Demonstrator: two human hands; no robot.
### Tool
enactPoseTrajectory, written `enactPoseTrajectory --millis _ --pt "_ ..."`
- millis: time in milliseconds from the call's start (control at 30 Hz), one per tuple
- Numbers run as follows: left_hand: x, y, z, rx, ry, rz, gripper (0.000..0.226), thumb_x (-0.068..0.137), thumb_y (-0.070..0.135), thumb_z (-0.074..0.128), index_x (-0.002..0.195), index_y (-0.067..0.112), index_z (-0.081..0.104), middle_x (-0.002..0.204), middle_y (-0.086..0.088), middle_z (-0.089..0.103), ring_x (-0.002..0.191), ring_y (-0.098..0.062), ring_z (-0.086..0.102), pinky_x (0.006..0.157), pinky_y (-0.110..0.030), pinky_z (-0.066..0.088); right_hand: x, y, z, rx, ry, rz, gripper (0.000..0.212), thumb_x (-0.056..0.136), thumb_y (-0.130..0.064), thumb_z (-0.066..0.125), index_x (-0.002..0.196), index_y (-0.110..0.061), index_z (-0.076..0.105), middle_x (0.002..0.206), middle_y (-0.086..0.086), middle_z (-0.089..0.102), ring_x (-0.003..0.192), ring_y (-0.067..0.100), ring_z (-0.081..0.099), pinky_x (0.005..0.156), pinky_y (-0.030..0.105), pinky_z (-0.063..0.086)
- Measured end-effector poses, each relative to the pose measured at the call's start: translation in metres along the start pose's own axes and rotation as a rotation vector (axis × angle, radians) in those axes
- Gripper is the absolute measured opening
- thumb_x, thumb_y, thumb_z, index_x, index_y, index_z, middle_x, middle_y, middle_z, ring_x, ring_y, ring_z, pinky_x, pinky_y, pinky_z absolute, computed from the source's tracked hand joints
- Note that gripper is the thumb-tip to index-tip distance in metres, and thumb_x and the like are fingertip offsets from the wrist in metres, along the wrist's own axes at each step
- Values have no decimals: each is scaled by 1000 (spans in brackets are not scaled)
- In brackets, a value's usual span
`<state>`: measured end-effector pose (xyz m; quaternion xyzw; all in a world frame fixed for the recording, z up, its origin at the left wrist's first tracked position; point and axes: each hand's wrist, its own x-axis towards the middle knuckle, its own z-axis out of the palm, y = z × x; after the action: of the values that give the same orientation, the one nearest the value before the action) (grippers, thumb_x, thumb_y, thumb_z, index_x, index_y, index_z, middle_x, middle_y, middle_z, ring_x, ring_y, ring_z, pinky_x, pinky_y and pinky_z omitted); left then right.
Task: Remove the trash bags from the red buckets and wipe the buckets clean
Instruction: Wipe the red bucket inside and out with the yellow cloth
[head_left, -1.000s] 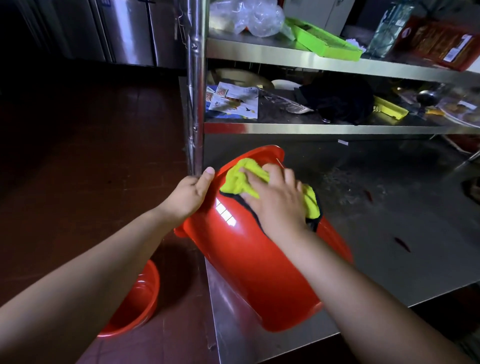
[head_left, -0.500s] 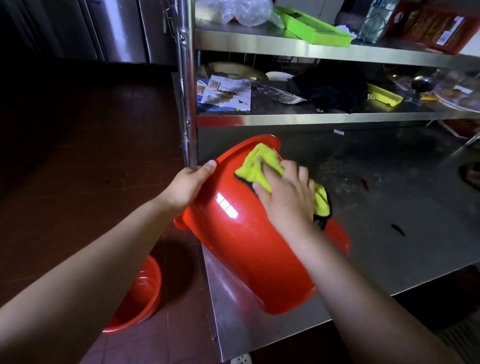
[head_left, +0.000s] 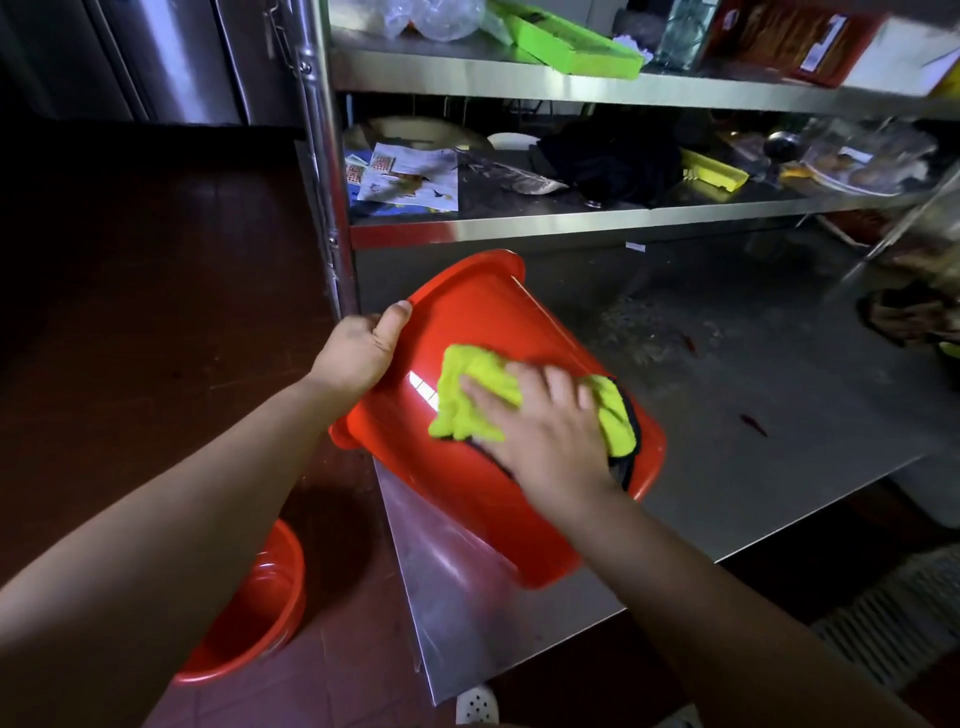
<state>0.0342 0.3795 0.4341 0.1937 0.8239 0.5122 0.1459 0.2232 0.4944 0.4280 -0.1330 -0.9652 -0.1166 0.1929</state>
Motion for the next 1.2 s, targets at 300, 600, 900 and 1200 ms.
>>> enactPoseTrajectory --millis 300,600,900,1200 --pt "-5 -7 -2 59 22 47 75 71 79 31 64 6 50 61 -3 47 63 -22 47 74 -43 47 43 70 5 293 -275 561 50 91 -57 40 125 -23 53 124 12 47 115 35 39 95 43 34" --pt "4 12 5 167 32 92 58 93 58 36 56 14 47 63 -7 50 72 -31 52 76 -38 43 -66 -19 16 -180 94 -30 53 80 -43 66 130 -39 47 122 12 55 104 33 50 82 46 38" --pt "5 24 15 174 61 108 58 93 57 36 65 8 52 82 -16 58 83 -31 54 83 -39 44 -64 30 3 -63 73 -192 45 81 -54 43 124 -42 51 114 3 62 98 25 53 75 38 45" --pt "-15 -17 -5 -50 38 52 50 99 44 34 62 11 41 61 -4 36 59 -18 35 57 -31 33 -25 92 1 433 -133 626 67 70 -72 30 92 -20 65 107 1 51 107 27 43 90 42 41"
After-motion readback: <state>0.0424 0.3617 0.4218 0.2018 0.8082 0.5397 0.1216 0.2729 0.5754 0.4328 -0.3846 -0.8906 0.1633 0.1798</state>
